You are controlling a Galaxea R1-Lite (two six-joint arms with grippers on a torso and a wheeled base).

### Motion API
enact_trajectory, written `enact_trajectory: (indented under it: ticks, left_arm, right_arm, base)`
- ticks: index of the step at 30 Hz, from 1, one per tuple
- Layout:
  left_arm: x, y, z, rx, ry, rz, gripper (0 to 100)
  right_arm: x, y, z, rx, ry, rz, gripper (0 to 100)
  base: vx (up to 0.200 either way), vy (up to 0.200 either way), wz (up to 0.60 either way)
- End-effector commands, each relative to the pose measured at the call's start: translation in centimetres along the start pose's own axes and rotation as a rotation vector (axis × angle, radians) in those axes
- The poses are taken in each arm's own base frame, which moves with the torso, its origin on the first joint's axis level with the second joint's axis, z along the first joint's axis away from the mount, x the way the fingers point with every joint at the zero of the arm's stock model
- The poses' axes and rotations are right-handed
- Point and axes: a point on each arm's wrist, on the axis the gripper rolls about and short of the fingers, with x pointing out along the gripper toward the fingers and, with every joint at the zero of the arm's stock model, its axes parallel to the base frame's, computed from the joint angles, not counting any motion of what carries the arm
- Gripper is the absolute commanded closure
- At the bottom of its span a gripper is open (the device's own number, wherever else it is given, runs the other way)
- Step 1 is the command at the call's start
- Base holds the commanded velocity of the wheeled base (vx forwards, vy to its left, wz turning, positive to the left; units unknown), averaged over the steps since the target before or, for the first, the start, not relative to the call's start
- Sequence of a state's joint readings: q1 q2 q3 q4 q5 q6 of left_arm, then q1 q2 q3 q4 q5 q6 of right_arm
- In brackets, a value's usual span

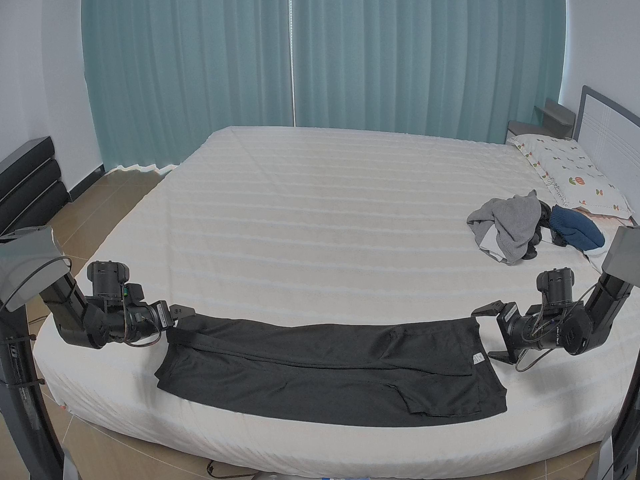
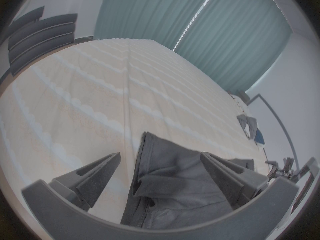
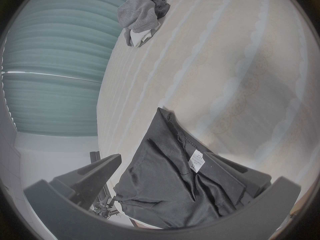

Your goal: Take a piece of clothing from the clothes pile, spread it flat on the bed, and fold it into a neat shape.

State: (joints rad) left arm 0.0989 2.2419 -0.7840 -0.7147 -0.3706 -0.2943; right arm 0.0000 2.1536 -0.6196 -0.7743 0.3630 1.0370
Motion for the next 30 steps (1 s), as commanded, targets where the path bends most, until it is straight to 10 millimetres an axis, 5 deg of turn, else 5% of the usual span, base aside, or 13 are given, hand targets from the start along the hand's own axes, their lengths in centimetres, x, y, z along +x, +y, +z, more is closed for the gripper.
enact_trajectory:
  ticks: [1,23,24,30]
  left_arm:
    - [0.8,-0.5,-1.4,0.016,0.048,0.0,0]
    - [1.4,-0.5,-3.0,0.118,0.075,0.119,0]
    - [1.4,-0.6,-3.0,0.118,0.076,0.122,100]
    - [1.2,-0.9,-3.0,0.132,0.045,0.11,100]
  right_arm:
    - [-0.2,0.0,0.0,0.0,0.005,0.006,0]
    - [-0.1,0.0,-0.1,0.0,0.007,0.005,0]
    - [-0.1,0.0,-0.1,-0.001,0.006,0.003,0]
    - [-0.1,0.0,-0.1,-0.003,0.006,0.003,0]
  base:
    - [0.0,0.0,0.0]
    - [0.0,0.0,0.0]
    - [0.0,0.0,0.0]
    - [0.0,0.0,0.0]
